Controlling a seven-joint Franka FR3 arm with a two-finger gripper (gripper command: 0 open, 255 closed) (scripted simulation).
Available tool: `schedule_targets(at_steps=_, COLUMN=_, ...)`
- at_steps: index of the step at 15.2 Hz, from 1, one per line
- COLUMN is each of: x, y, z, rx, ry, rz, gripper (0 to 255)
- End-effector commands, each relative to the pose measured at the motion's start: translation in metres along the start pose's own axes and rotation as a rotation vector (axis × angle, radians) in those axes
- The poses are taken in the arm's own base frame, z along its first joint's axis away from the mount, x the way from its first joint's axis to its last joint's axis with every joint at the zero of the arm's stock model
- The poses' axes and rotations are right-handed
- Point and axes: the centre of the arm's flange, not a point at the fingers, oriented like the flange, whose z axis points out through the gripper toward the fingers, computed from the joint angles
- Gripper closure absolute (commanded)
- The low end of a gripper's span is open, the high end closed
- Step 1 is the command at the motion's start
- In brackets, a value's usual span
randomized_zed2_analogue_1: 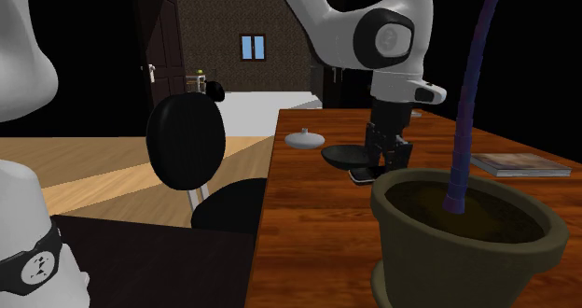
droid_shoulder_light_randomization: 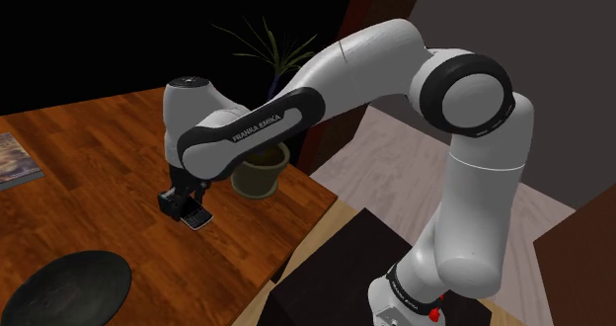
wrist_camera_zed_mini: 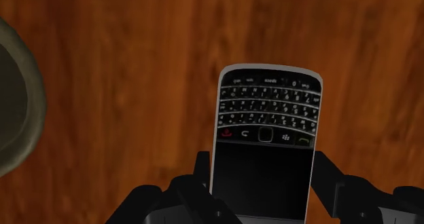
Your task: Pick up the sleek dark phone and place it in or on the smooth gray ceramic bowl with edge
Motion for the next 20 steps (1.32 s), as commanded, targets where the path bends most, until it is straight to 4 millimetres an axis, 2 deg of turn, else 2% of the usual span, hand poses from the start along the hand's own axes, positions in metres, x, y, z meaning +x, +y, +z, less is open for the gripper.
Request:
schedule_targets(at_steps=1, x=0.000, y=-0.001, z=-0.011, rx=0.000, ry=0.000, rz=0.000, gripper=255)
schedule_targets(at_steps=9, x=-0.001, y=-0.003, z=-0.050, rx=0.000, ry=0.000, rz=0.000, gripper=255)
schedule_targets(at_steps=20, x=0.022, y=-0.146, z=-0.046, rx=0.000, ry=0.000, rz=0.000, gripper=255)
